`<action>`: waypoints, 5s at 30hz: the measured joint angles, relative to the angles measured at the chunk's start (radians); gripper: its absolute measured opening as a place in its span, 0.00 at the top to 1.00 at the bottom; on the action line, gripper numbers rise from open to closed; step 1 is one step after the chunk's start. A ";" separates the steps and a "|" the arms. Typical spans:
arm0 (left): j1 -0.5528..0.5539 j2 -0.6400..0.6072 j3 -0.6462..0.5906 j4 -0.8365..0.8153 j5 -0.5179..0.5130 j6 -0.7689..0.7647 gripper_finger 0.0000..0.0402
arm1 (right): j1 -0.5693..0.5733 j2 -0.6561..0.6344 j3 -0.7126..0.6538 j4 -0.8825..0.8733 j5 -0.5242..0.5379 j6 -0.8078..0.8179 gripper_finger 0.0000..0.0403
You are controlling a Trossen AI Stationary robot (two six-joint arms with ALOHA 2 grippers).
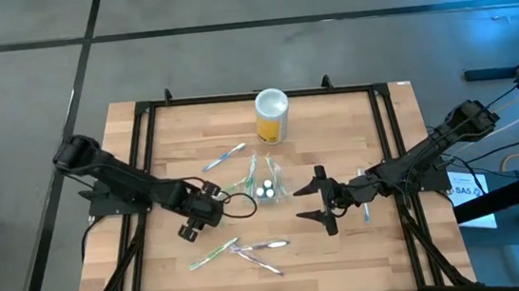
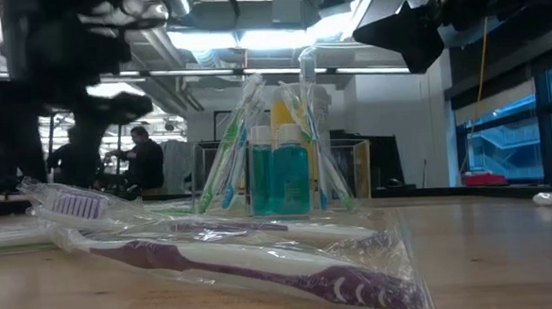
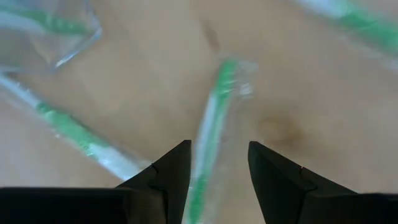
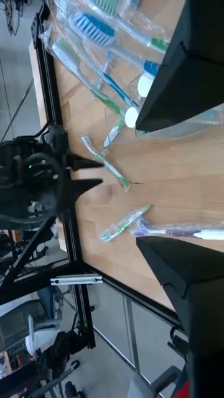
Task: Pick & Place toothbrushing station
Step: Put the green toothbrush into the transparent organizer
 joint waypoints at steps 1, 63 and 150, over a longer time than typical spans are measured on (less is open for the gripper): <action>0.003 0.017 0.000 0.000 -0.026 0.005 0.61 | 0.000 0.000 0.000 0.000 0.000 0.000 0.28; -0.184 -0.267 -0.136 1.235 -0.352 0.067 0.95 | 0.003 0.001 -0.001 0.069 -0.001 -0.049 0.53; -0.013 0.075 -0.280 2.131 -0.030 0.040 0.95 | -0.084 0.374 0.599 -0.244 -0.081 -0.277 0.96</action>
